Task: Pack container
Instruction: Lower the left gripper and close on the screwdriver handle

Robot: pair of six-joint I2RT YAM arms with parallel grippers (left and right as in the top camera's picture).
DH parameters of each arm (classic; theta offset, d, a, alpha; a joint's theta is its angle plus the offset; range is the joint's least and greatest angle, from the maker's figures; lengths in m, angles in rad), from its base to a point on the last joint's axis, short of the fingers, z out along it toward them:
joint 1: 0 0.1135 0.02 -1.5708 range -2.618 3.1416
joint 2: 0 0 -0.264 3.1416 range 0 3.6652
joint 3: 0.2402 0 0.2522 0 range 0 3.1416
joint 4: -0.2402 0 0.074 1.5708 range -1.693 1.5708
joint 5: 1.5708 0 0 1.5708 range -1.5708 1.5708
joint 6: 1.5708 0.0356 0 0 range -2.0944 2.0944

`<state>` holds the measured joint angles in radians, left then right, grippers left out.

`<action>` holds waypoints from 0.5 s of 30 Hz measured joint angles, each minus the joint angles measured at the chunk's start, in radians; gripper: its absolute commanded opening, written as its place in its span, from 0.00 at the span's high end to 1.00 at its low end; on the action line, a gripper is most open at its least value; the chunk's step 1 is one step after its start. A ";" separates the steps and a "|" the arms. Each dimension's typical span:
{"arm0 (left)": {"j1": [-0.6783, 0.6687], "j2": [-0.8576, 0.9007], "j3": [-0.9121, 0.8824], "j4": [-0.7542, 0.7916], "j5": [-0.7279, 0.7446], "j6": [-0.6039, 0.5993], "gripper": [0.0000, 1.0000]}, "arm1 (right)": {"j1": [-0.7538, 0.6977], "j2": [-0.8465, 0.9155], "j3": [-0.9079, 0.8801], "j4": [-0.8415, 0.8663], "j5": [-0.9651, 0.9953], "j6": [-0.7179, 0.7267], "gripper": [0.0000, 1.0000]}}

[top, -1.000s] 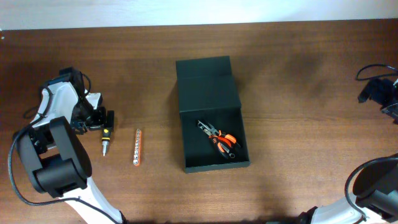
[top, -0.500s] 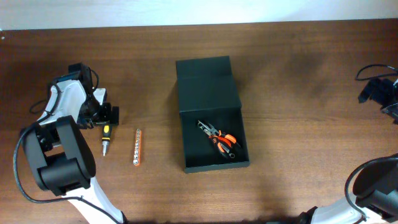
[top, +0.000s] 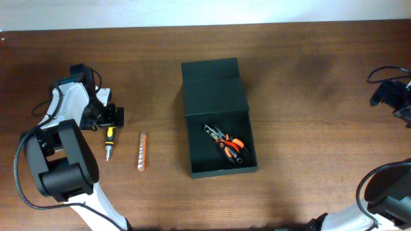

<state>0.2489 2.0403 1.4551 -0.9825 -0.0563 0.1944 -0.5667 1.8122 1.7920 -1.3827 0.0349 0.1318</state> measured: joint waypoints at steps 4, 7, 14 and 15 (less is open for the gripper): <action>0.000 0.000 -0.014 0.035 0.000 0.000 0.01 | 0.000 0.000 0.000 0.000 0.000 0.000 0.01; 0.000 0.000 -0.045 0.053 0.000 0.003 0.01 | 0.000 0.000 0.000 0.000 0.000 0.000 0.01; 0.000 0.000 -0.087 0.068 0.011 0.006 0.01 | 0.000 0.000 0.000 0.000 0.000 0.000 0.01; 0.001 -0.002 -0.090 0.072 0.014 0.007 0.01 | 0.000 0.000 0.000 0.000 0.000 0.000 0.01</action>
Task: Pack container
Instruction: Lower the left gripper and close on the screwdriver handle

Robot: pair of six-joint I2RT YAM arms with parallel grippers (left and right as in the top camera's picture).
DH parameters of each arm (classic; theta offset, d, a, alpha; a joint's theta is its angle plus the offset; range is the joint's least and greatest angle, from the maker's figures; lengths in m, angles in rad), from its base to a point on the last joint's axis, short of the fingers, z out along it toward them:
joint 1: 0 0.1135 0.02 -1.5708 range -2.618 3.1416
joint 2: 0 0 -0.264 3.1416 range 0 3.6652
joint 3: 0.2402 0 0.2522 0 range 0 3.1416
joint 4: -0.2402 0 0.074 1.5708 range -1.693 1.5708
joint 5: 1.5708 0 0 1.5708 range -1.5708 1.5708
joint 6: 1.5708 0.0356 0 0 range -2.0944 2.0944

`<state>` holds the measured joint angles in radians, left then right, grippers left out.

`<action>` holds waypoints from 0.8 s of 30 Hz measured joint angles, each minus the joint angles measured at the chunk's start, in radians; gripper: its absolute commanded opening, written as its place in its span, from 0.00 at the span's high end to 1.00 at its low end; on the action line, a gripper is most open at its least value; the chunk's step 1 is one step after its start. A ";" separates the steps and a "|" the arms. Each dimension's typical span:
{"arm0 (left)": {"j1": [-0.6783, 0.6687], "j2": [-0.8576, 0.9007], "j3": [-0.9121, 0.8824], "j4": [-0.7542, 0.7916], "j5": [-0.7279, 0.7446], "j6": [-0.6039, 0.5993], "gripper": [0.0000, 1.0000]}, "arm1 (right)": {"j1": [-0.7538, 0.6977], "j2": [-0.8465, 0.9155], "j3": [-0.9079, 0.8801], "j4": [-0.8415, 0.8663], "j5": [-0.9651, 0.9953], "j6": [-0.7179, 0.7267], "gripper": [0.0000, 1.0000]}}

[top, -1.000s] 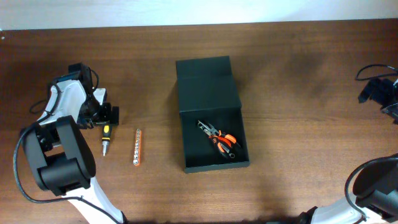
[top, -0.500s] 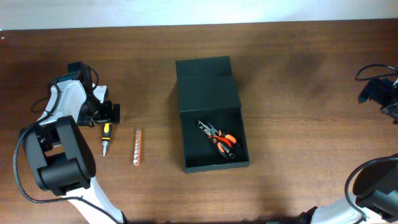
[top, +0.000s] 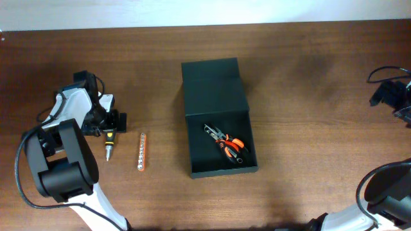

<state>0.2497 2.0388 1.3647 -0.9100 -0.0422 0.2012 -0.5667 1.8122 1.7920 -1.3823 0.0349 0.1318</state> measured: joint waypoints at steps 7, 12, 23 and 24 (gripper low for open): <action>0.001 -0.006 -0.011 0.028 0.011 0.001 0.01 | 0.000 0.000 0.000 0.000 0.000 0.000 0.01; 0.001 -0.006 -0.011 0.051 0.018 0.001 0.01 | 0.000 0.000 0.000 0.000 0.000 0.000 0.01; 0.001 -0.006 -0.011 0.054 0.020 0.000 0.01 | 0.000 0.000 0.000 0.000 0.000 0.000 0.01; 0.001 -0.006 -0.011 0.054 0.020 0.001 0.01 | 0.000 0.000 0.000 0.000 0.000 0.000 0.01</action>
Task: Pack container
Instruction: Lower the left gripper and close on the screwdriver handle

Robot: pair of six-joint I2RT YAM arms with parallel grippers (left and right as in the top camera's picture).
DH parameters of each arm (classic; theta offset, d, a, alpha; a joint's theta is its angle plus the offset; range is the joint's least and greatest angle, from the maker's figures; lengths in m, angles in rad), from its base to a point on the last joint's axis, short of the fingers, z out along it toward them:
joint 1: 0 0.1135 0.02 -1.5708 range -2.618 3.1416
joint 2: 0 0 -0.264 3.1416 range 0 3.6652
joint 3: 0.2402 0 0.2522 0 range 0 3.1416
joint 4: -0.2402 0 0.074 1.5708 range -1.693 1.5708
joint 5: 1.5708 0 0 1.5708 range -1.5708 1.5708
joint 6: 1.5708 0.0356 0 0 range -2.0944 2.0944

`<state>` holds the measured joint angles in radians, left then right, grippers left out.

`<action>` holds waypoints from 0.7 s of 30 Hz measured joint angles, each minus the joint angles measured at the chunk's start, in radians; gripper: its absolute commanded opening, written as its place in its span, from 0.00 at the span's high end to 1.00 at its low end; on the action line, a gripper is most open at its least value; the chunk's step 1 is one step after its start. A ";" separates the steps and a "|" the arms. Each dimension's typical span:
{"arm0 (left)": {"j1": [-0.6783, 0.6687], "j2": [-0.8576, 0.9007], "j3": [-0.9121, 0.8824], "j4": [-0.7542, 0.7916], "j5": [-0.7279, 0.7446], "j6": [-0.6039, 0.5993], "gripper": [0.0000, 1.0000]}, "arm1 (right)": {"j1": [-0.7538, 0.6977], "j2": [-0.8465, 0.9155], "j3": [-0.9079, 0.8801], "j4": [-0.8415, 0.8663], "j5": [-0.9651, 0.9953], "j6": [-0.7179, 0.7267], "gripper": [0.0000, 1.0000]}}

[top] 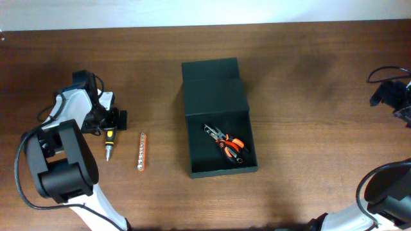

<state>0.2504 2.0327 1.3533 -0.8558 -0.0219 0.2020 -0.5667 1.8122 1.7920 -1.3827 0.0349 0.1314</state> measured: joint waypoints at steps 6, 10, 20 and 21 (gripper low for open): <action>0.000 0.000 0.000 0.000 0.000 0.000 0.01 | 0.000 0.000 0.000 0.000 0.000 0.000 0.01; 0.000 0.000 0.000 -0.002 0.000 0.000 0.04 | 0.000 0.000 0.000 0.000 0.000 0.000 0.01; -0.002 0.000 0.000 -0.023 0.003 0.003 0.43 | 0.000 0.000 0.000 0.000 0.000 0.000 0.01; -0.002 0.000 0.000 -0.024 0.003 0.002 0.43 | 0.000 0.000 0.000 0.000 0.000 0.000 0.01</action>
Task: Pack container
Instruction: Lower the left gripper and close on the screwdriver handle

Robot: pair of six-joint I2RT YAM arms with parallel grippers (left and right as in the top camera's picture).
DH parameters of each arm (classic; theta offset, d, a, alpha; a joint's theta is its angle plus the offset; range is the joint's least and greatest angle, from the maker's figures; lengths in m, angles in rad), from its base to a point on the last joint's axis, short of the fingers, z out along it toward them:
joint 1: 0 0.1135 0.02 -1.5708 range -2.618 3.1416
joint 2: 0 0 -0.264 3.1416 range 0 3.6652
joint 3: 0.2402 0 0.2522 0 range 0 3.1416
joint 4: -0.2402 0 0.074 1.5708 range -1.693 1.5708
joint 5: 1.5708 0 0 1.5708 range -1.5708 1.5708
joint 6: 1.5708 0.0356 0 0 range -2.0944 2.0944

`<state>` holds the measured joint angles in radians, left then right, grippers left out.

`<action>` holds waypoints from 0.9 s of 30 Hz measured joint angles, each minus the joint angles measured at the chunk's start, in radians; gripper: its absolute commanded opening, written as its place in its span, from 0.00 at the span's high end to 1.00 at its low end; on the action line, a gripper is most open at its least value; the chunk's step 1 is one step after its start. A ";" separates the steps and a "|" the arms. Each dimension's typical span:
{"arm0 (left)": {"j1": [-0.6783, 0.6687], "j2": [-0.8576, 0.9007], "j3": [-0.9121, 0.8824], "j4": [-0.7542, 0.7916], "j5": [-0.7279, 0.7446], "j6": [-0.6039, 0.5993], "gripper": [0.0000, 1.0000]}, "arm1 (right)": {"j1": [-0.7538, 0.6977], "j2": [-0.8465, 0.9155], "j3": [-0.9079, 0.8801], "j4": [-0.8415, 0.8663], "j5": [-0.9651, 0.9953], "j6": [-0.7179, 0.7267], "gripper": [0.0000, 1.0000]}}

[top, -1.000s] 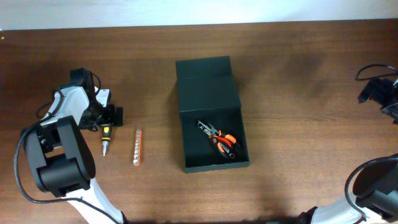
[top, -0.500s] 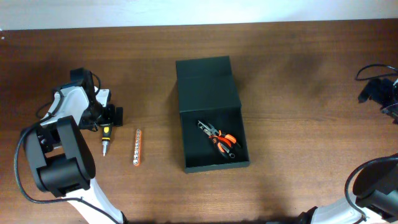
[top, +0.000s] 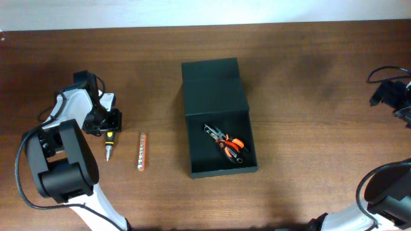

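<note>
An open black box (top: 252,163) sits mid-table, its lid (top: 214,83) folded back behind it. Orange-handled pliers (top: 227,145) lie inside. Left of the box an orange bit holder (top: 141,152) lies on the table. Further left is a small screwdriver (top: 108,146) with a yellow and black handle, tip pointing to the front. My left gripper (top: 110,123) is down at the handle's far end, its fingers drawn in around it. My right gripper (top: 387,95) is at the far right edge, away from everything; its jaws cannot be made out.
The brown wooden table (top: 308,128) carries only these items. The left arm's base (top: 61,170) stands at the front left, close to the screwdriver. A cable (top: 385,72) loops near the right arm at the table's right edge.
The left gripper's fingers, spread beside the screwdriver handle before, now stand narrower around the handle's end. The screwdriver, bit holder, box and right arm have not moved.
At first the left gripper was open just behind the screwdriver handle. It then sat lower and closer over the handle, still spread. Now its fingers are drawn in on the handle. The pliers lay in the box throughout.
</note>
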<state>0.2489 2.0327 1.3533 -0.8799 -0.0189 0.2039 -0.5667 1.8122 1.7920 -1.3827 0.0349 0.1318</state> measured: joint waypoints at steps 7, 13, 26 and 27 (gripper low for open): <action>0.000 0.000 -0.001 -0.014 -0.003 0.002 0.59 | 0.000 0.000 0.000 0.000 0.000 0.000 0.01; 0.000 0.000 -0.001 -0.017 -0.003 0.003 0.65 | 0.000 0.000 0.000 0.000 0.000 0.000 0.01; 0.000 0.000 -0.001 -0.017 -0.004 0.002 0.71 | 0.000 0.000 0.000 0.000 0.000 0.000 0.01; 0.000 0.000 -0.001 -0.017 -0.004 -0.001 0.74 | 0.000 0.000 0.000 0.000 0.000 0.000 0.01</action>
<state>0.2489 2.0327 1.3525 -0.8970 -0.0227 0.2031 -0.5667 1.8122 1.7920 -1.3827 0.0349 0.1318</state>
